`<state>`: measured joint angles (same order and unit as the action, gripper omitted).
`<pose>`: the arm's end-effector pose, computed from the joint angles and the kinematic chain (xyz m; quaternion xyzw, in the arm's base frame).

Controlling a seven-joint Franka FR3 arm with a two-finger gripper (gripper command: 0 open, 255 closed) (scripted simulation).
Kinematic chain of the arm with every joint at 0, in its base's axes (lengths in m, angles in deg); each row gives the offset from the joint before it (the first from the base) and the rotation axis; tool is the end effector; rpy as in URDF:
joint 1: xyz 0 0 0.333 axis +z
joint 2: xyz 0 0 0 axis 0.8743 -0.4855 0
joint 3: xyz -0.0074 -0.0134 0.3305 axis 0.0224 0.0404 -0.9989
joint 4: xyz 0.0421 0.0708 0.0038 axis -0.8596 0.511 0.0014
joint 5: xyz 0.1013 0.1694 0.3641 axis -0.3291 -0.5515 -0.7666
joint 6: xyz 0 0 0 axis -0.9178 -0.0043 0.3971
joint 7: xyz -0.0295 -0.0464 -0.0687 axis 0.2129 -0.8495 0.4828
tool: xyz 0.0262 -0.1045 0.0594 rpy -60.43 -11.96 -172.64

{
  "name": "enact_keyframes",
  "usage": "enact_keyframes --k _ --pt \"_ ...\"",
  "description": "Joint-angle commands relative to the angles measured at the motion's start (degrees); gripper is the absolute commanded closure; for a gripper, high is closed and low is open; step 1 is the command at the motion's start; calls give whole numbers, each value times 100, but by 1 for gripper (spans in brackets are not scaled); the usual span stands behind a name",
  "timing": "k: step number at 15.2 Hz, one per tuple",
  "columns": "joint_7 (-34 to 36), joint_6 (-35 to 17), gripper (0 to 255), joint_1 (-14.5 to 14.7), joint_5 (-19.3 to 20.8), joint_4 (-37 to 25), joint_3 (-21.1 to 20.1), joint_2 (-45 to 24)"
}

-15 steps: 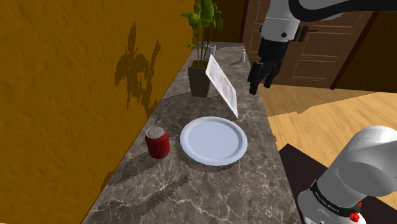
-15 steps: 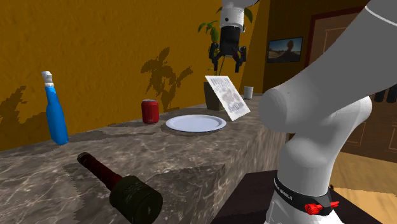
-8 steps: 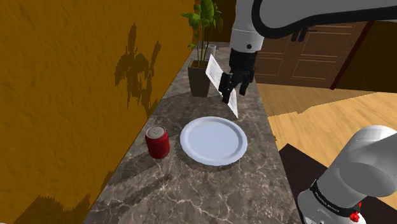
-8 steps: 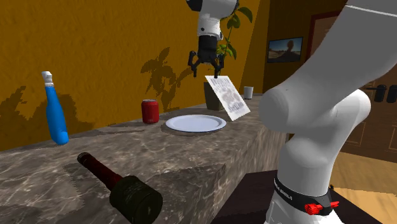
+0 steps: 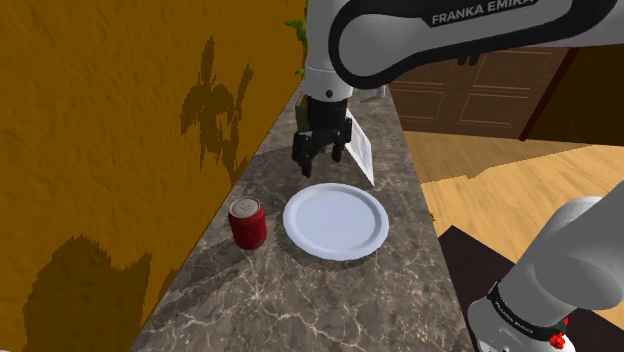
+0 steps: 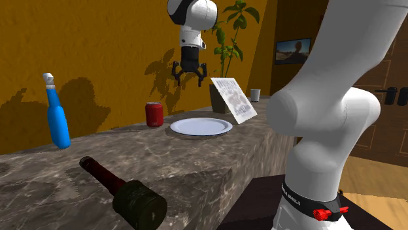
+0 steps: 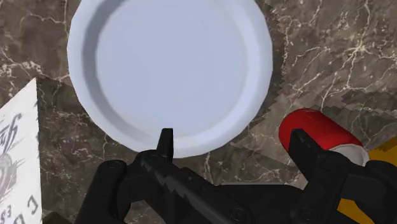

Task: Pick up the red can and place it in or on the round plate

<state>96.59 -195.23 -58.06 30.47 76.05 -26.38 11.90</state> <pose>0.4392 0.2590 0.5236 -0.9989 -0.0436 -0.0082 0.0157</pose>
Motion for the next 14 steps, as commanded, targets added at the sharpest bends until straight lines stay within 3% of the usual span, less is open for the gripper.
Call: enact_keyframes --k 1,8,14 --pt "265 -144 0 26 175 -268 -200 -420" --pt "1277 -274 0 337 1153 -1589 -694 -2084" --pt "1980 11 0 1033 2094 -3138 -721 -3631"
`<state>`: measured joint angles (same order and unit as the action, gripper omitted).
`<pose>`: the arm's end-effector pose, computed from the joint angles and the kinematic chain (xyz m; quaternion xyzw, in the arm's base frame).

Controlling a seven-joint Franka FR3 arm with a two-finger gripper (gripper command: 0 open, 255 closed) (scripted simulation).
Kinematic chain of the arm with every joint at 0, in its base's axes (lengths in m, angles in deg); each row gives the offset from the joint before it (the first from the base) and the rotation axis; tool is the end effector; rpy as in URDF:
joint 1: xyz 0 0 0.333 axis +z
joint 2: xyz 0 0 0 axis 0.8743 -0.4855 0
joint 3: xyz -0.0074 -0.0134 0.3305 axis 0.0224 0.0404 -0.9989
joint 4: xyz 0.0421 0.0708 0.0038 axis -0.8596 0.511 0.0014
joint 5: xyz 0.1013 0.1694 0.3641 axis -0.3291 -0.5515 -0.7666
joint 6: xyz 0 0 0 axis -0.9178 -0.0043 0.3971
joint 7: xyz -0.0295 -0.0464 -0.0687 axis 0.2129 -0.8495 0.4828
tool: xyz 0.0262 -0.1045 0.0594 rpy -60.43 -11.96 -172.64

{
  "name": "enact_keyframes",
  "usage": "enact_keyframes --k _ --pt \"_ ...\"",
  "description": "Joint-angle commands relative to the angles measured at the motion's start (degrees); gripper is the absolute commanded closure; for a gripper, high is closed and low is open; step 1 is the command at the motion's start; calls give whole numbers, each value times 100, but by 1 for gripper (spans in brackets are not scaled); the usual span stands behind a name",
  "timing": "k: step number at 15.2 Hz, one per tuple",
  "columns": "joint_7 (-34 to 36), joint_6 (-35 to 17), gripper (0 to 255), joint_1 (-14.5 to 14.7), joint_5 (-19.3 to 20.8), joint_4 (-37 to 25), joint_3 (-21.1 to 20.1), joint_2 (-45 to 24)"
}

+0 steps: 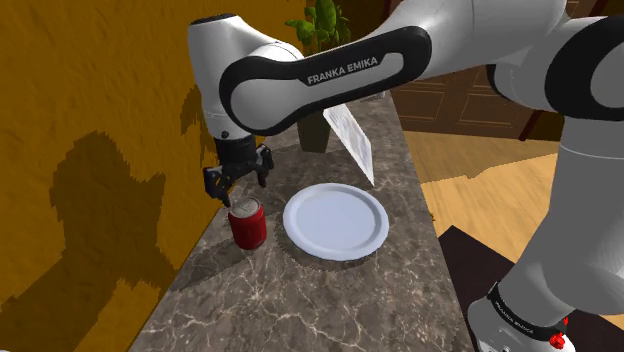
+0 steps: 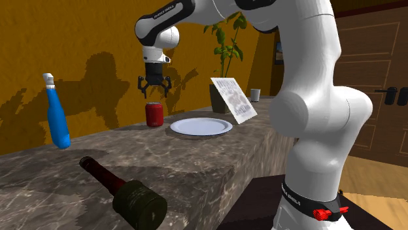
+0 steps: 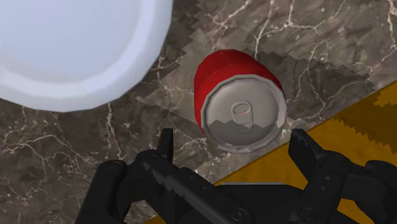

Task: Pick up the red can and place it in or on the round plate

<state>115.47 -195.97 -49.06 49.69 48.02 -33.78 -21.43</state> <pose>0.5241 0.4254 0.4656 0.9979 0.0626 0.0150 0.0016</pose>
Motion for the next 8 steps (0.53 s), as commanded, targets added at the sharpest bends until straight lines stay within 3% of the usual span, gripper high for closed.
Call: enact_keyframes --k 1,8 --pt "115 108 0 181 211 -424 33 -372" --pt "180 -412 0 169 299 -7 87 -496"
